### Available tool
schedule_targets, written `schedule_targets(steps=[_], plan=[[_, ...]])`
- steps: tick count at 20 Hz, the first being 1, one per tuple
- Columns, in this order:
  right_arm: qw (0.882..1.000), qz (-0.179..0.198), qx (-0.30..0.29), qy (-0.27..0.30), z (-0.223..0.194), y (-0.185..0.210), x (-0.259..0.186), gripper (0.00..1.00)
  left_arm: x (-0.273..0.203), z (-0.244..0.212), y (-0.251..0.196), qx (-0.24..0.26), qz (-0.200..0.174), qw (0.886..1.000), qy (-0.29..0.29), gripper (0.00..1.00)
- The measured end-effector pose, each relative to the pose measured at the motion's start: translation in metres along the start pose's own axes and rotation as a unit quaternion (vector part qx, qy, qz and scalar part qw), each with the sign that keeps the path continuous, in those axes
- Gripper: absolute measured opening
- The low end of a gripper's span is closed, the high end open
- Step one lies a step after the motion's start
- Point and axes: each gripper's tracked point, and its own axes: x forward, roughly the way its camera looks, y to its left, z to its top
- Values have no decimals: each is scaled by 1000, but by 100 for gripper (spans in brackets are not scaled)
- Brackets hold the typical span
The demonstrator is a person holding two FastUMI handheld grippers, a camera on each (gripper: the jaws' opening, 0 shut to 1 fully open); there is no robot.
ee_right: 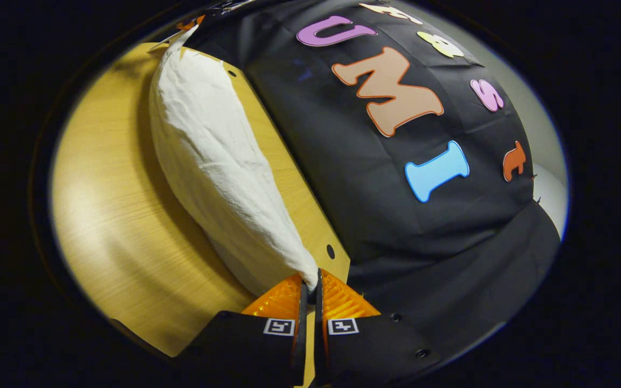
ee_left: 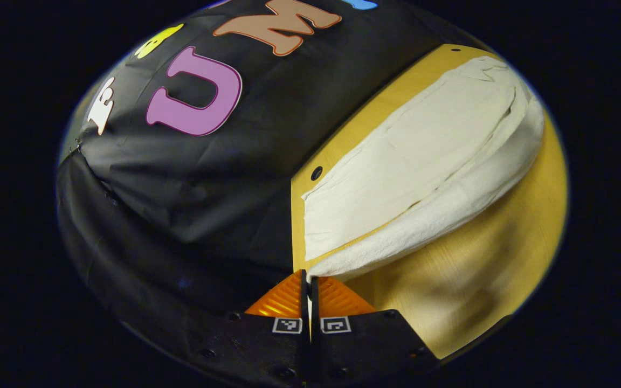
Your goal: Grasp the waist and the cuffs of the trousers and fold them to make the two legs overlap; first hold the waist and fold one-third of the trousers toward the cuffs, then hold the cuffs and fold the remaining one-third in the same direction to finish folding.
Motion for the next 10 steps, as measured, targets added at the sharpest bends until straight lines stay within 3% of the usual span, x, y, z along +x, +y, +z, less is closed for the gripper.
schedule_targets(steps=[5,10], plan=[[999,-33,32,23,24,-24,30,9,38,44,35,-51,8,998,-34,0],[997,-53,36,36,47,-38,64,8,84,86,52,-54,4,997,-61,0]])
